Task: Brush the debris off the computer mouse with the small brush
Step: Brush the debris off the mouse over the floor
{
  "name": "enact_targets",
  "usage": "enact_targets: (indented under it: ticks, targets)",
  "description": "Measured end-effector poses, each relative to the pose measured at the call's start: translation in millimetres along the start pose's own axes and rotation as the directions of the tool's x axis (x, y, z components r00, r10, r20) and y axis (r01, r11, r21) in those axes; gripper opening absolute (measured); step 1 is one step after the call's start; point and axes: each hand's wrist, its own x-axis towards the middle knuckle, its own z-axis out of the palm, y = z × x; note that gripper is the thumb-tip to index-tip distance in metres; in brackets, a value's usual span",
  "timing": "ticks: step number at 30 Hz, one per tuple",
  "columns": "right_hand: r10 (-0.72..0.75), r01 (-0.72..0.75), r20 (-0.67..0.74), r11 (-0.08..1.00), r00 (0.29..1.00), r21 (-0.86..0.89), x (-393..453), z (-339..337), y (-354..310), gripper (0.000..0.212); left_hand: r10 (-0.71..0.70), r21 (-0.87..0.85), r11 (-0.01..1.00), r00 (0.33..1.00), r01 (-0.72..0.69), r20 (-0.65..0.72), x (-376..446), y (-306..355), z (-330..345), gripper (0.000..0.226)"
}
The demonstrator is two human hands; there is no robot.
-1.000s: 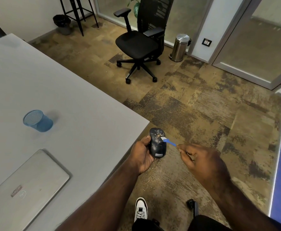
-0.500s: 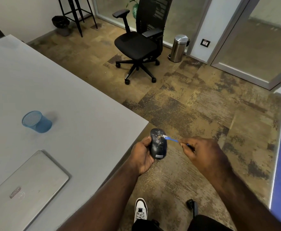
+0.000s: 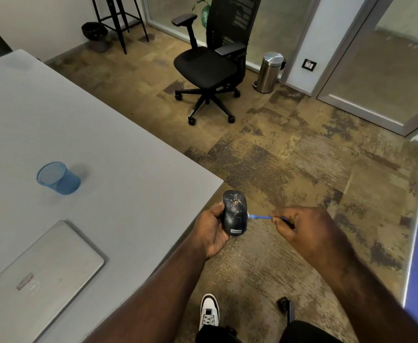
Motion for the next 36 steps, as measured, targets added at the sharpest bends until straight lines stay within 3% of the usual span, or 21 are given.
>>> enact_targets:
  ticks: [7, 14, 20, 28, 33, 36]
  targets:
    - [-0.038, 0.046, -0.152, 0.998, 0.988, 0.050, 10.9, 0.2, -6.1, 0.020, -0.017, 0.011, 1.000, 0.999, 0.017, 0.033, 1.9, -1.9, 2.9, 0.035]
    - [-0.011, 0.011, 0.028, 1.000, 1.000, 0.021, -2.1, -8.5, -8.0, 0.019, -0.003, 0.019, 1.000, 1.000, 0.003, 0.012, 2.3, 1.1, -0.1, 0.035]
    - [-0.012, 0.016, -0.082, 0.998, 0.997, 0.053, 5.4, -14.1, -11.4, 0.020, -0.021, 0.031, 0.999, 1.000, 0.021, 0.020, 4.3, -0.4, 2.8, 0.037]
    - [-0.050, 0.053, 0.159, 0.998, 0.986, -0.014, -11.9, -9.4, -8.2, 0.022, 0.004, -0.004, 1.000, 1.000, -0.004, 0.006, 9.6, 5.5, -3.5, 0.036]
    - [-0.050, 0.056, -0.087, 0.996, 0.995, 0.069, -8.4, -8.8, -4.0, 0.019, -0.010, -0.034, 0.999, 1.000, 0.011, 0.016, 13.3, 5.3, -5.5, 0.039]
    - [-0.080, 0.083, -0.061, 0.995, 0.995, 0.056, -8.3, -2.4, -6.2, 0.021, -0.012, -0.050, 0.999, 0.999, 0.014, 0.039, 12.0, 5.0, -1.7, 0.040]
